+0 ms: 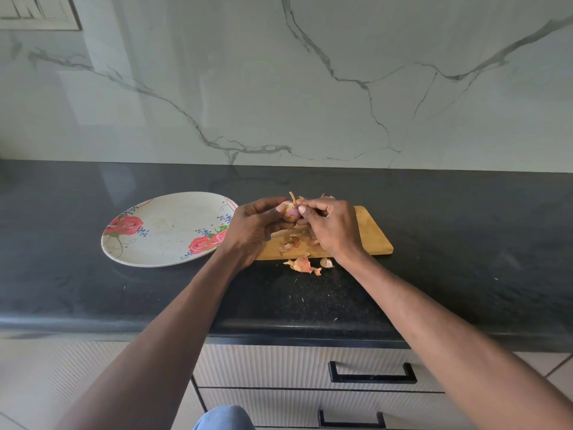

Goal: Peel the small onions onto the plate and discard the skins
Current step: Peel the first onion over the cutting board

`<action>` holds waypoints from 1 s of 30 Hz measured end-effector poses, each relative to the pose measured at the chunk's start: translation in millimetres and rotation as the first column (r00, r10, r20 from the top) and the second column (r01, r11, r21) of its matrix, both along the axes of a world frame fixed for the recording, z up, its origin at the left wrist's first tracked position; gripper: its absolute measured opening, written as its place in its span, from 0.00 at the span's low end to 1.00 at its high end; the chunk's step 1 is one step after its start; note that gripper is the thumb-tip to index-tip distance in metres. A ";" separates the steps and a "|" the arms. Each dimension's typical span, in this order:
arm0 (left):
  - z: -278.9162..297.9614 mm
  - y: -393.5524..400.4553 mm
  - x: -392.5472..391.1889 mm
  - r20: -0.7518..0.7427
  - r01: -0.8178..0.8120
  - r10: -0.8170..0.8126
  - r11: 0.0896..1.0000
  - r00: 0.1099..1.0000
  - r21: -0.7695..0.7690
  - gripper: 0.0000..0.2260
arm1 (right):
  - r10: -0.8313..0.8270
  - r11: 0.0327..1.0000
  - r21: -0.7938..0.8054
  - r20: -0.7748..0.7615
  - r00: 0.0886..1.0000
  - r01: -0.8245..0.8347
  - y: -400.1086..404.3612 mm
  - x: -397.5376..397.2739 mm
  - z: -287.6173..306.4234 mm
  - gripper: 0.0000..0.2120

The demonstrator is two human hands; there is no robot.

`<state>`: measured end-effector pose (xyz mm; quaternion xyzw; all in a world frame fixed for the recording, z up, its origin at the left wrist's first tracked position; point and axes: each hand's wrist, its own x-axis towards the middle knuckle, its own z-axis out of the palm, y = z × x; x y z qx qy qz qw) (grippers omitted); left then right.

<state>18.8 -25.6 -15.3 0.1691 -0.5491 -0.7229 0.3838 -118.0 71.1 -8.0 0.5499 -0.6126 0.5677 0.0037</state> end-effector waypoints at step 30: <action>1.1 8.6 1.5 0.021 -0.033 0.036 0.992 0.999 -0.120 0.20 | -0.147 0.986 -0.074 0.014 0.989 0.147 -14.4 6.2 -12.4 0.06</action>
